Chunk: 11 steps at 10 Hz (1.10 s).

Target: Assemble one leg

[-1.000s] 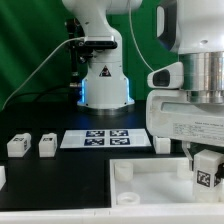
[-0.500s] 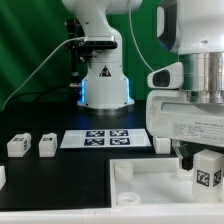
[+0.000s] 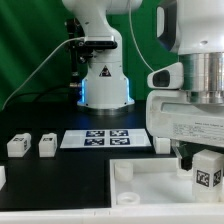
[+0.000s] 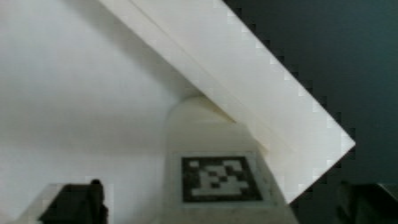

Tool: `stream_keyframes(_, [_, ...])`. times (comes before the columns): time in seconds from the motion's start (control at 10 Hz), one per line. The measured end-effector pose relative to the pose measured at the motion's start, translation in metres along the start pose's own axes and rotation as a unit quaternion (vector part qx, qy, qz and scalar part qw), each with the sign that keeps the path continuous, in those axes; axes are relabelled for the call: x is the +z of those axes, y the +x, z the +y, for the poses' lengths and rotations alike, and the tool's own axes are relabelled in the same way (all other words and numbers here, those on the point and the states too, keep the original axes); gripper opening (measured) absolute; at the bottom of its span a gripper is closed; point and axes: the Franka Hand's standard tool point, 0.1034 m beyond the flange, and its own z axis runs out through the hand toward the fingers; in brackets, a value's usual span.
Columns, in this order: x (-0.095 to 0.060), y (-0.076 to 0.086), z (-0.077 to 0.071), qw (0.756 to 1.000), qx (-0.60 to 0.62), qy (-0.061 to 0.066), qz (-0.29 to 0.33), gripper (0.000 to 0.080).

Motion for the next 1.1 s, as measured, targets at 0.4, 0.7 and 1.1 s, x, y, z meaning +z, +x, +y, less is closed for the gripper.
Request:
stream_keyframes(0.4, [0.0003, -0.0003, 0.0001, 1.000, 0.016, 0.000, -0.001, 0.0346])
stream_keyframes(0.7, [0.0004, 0.0008, 0.0005, 0.989, 0.150, 0.004, -0.006, 0.0291])
stream_keyframes(1.1, [0.0020, 0.0034, 0.0000, 0.925, 0.377, 0.015, -0.029, 0.0291])
